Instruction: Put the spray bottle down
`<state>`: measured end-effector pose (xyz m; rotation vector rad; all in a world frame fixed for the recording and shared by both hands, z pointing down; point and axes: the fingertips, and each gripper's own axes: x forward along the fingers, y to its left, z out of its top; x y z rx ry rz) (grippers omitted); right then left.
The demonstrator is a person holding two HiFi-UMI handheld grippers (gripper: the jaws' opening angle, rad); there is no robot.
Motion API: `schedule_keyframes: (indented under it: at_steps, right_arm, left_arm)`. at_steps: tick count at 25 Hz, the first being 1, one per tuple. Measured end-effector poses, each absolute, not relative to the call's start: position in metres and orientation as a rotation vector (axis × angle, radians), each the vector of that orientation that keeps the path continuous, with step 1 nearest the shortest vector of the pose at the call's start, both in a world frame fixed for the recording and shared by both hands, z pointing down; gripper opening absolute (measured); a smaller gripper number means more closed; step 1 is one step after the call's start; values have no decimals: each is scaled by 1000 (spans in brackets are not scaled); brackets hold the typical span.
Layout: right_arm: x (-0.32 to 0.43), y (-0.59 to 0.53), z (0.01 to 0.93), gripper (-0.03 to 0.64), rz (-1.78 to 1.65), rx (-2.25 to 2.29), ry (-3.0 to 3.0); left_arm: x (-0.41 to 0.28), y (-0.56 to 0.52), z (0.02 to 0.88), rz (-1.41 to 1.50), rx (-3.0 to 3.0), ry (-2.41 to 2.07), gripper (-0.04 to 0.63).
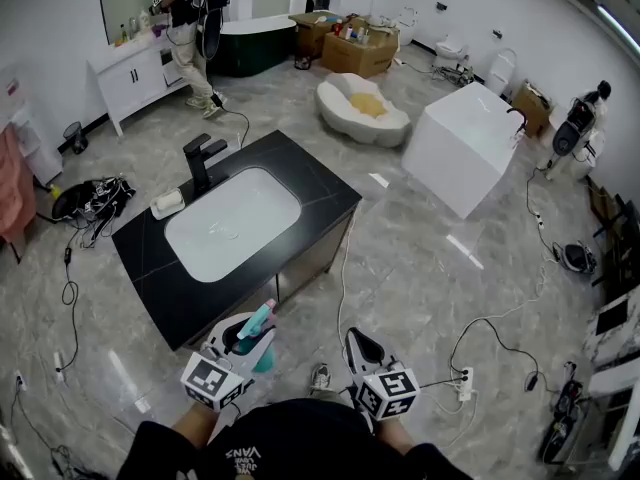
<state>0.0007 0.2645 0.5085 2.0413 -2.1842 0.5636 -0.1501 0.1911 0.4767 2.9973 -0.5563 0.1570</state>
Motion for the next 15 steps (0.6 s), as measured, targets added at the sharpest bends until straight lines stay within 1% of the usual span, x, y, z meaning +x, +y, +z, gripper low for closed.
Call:
schedule_keyframes:
  at_steps: [11,15]
  right_arm:
    - [98,207,516,5,559,1862,-2280]
    - [129,191,522,5,558,1820,-2292]
  left_arm:
    - [-43,136,477,152,2959,-691,147]
    - [-18,125,481,165,2939,-722,147]
